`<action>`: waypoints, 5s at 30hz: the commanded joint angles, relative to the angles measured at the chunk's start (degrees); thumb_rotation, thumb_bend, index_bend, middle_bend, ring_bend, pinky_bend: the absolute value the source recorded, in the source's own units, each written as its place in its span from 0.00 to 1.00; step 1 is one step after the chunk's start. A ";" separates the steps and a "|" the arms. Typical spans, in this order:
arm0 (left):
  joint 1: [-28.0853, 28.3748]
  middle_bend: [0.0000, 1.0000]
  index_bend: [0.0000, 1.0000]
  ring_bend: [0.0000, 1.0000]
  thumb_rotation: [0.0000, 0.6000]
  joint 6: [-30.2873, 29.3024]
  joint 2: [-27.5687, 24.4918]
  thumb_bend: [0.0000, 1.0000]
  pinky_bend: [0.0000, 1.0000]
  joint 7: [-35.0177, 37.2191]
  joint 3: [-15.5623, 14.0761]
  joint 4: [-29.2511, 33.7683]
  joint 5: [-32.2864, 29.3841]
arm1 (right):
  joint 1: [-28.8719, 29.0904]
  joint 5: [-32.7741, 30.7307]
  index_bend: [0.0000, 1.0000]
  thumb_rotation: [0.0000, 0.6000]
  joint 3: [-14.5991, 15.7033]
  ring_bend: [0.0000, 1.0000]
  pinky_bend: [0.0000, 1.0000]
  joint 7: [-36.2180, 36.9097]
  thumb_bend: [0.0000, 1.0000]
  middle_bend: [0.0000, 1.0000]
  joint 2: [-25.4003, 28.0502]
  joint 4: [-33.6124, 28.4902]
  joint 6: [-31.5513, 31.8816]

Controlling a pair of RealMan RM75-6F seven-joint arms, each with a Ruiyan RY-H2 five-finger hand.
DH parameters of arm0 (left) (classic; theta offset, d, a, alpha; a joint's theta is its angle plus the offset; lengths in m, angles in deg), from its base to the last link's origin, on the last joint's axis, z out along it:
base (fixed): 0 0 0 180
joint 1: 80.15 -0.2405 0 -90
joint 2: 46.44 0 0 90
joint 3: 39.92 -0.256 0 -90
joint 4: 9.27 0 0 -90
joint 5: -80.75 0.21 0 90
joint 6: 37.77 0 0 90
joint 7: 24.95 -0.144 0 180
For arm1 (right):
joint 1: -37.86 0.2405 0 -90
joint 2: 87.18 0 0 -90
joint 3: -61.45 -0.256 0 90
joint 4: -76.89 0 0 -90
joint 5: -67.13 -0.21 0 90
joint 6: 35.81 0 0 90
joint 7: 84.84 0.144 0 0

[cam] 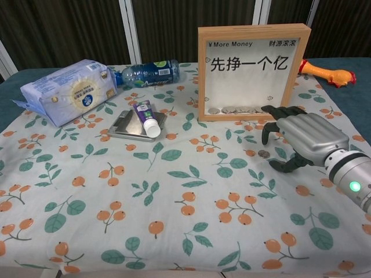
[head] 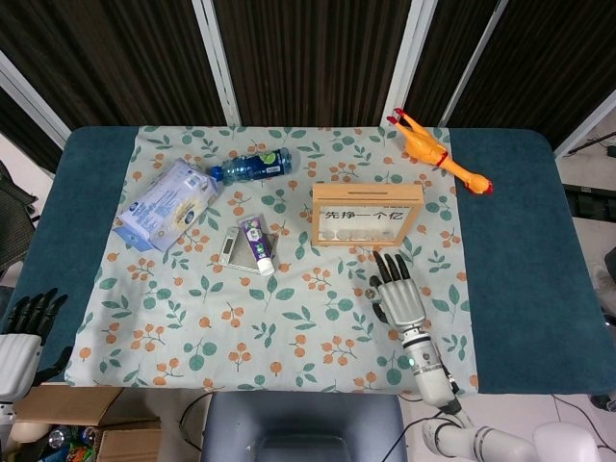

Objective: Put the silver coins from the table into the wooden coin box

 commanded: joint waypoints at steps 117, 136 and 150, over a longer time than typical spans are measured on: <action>0.40 0.00 0.00 0.00 1.00 0.88 -0.11 0.36 0.00 2.34 -0.66 -1.03 0.32 | 0.92 5.78 0.71 1.00 -0.27 0.00 0.00 6.36 0.58 0.08 6.46 -9.47 8.40; -0.40 0.00 0.00 0.00 1.00 -0.92 -0.57 0.36 0.00 3.87 -0.45 -1.13 0.51 | 9.66 -4.34 0.72 1.00 -21.27 0.00 0.00 -1.72 0.58 0.09 26.25 -26.18 9.04; -0.02 0.00 0.00 0.00 1.00 0.62 -1.52 0.37 0.00 5.66 -0.61 -0.97 0.05 | 18.50 -20.08 0.73 1.00 -18.35 0.00 0.00 -12.11 0.58 0.09 30.99 -22.26 -12.45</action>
